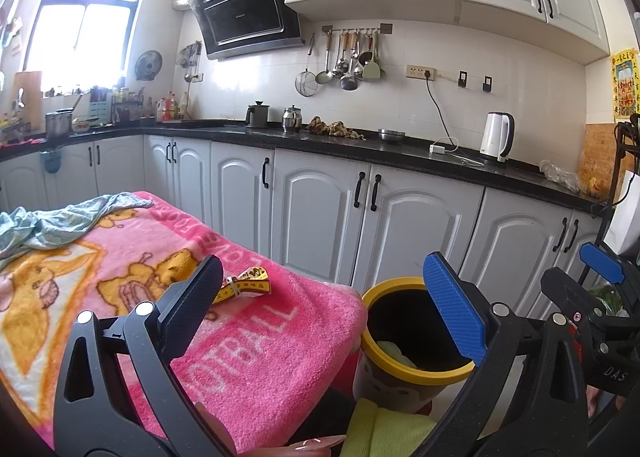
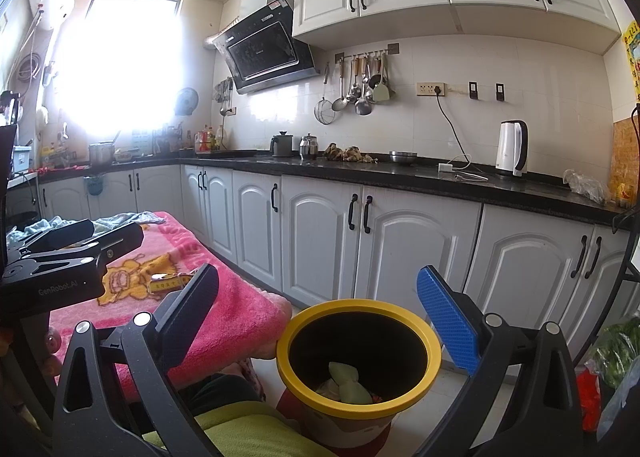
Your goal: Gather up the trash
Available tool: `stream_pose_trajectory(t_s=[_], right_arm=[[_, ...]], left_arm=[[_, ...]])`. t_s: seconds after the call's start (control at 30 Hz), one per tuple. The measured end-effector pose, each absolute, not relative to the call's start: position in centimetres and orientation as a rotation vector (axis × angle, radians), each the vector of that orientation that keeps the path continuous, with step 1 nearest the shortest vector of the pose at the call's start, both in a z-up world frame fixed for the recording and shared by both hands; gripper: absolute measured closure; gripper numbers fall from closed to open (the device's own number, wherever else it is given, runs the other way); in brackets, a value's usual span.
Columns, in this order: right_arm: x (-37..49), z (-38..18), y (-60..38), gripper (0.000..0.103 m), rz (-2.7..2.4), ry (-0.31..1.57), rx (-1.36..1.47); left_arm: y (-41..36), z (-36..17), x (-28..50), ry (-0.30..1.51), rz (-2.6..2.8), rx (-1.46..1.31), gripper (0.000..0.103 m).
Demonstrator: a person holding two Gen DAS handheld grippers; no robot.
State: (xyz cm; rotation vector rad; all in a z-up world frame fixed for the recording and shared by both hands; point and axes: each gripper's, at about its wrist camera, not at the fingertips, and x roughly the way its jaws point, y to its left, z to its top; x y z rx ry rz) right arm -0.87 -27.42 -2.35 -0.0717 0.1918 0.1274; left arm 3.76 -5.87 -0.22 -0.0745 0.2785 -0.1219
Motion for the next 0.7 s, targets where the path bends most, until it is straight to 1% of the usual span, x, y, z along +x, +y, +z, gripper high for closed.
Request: stream_pose_trajectory(t_s=[0.7], right_arm=[[-0.90, -2.47, -27.69, 0.006, 0.124, 0.196, -0.068]], left_arm=[[-5.58, -0.22, 3.82, 0.280, -0.119, -0.075, 0.011]])
